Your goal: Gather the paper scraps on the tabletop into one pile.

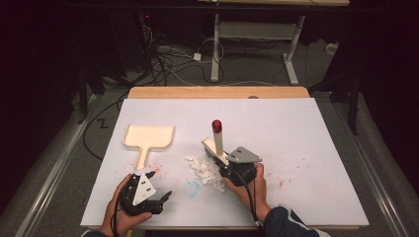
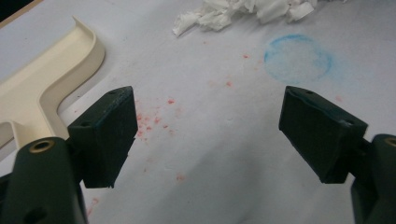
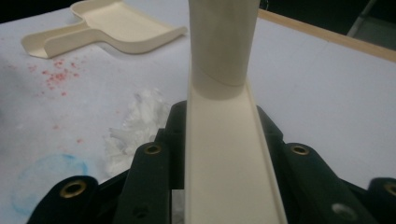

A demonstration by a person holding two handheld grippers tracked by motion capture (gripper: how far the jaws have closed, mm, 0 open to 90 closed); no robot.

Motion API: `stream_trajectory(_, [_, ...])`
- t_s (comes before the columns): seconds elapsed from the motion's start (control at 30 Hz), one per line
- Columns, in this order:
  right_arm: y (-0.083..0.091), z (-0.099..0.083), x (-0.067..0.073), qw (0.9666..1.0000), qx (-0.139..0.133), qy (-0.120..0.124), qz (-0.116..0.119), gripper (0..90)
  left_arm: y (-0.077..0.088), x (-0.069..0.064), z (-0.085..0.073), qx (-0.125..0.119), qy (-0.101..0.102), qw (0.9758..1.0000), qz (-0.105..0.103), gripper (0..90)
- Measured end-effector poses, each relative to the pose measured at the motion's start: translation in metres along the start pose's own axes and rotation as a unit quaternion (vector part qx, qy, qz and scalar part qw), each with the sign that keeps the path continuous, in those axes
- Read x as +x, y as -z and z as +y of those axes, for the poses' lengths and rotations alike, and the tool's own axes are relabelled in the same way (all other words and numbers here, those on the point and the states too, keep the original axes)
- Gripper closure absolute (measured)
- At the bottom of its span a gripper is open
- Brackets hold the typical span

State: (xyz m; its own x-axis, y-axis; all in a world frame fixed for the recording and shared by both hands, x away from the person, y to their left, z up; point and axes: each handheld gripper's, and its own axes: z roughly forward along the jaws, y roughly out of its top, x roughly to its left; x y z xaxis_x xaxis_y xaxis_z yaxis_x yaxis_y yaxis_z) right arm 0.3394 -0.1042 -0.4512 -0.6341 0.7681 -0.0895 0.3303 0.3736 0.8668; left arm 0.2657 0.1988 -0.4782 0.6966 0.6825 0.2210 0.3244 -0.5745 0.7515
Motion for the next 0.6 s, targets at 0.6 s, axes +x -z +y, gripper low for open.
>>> stream_trajectory(0.6, [0.058,0.013,-0.045,0.9962,-0.013,0.038,0.077,67.6,0.001,0.0,-0.001,0.008,-0.003,1.0,0.005,18.8])
